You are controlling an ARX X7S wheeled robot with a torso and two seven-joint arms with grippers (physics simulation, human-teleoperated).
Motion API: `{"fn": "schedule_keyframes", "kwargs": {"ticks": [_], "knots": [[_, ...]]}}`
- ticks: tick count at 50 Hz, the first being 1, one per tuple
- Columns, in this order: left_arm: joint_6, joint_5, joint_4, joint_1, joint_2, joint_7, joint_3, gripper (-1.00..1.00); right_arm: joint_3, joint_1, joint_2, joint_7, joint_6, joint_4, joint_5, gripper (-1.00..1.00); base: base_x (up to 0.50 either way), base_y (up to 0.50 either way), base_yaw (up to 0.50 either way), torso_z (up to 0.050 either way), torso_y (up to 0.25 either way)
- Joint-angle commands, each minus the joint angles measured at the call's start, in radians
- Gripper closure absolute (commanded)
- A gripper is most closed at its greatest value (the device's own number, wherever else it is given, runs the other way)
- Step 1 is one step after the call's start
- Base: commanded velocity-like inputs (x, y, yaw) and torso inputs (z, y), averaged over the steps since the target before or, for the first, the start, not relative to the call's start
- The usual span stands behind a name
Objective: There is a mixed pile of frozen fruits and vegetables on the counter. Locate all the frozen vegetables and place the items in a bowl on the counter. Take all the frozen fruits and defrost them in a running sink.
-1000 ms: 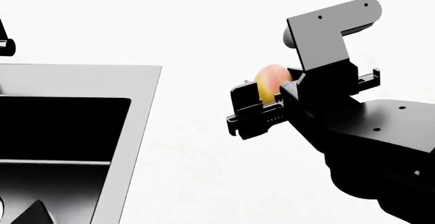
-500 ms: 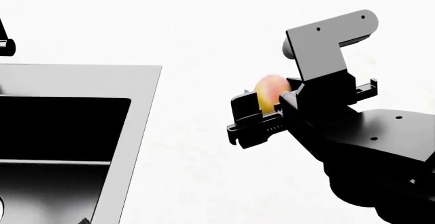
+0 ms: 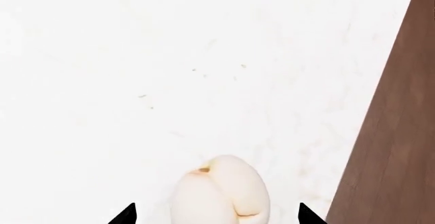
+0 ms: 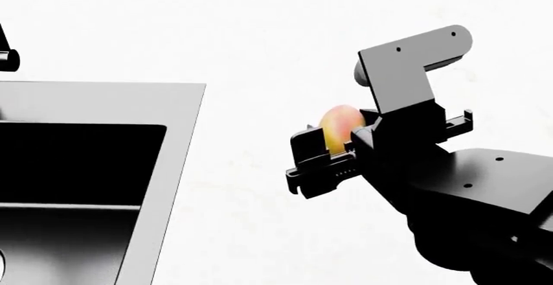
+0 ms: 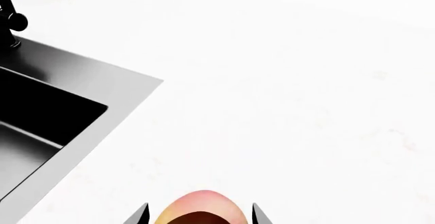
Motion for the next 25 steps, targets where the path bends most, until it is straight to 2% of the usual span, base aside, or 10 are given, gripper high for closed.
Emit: {"fn": "schedule_keyframes", "kwargs": {"ticks": [1,17,18,25], "knots": [[-0.027,0.021,-0.047,0.027,0.061,-0.009,0.039,-1.00,0.000,-0.007,0.002,-0.009,-0.011,-0.005,-0.025,1.00,0.00,0.00,0.00,0.000,0.000],[-0.044,0.052,-0.097,0.060,0.088,0.010,0.068,-1.00,0.009,-0.044,0.017,-0.010,-0.034,-0.023,-0.015,1.00,0.00,0.00,0.00,0.000,0.001],[-0.039,0.053,-0.096,0.058,0.089,0.006,0.064,1.00,0.009,-0.045,0.018,-0.010,-0.035,-0.024,-0.014,1.00,0.00,-0.01,-0.01,0.000,0.000],[-0.029,0.068,-0.079,0.049,0.090,-0.006,0.050,1.00,0.009,-0.047,0.020,-0.009,-0.034,-0.025,-0.012,1.00,0.00,0.00,0.00,0.000,0.000]]}}
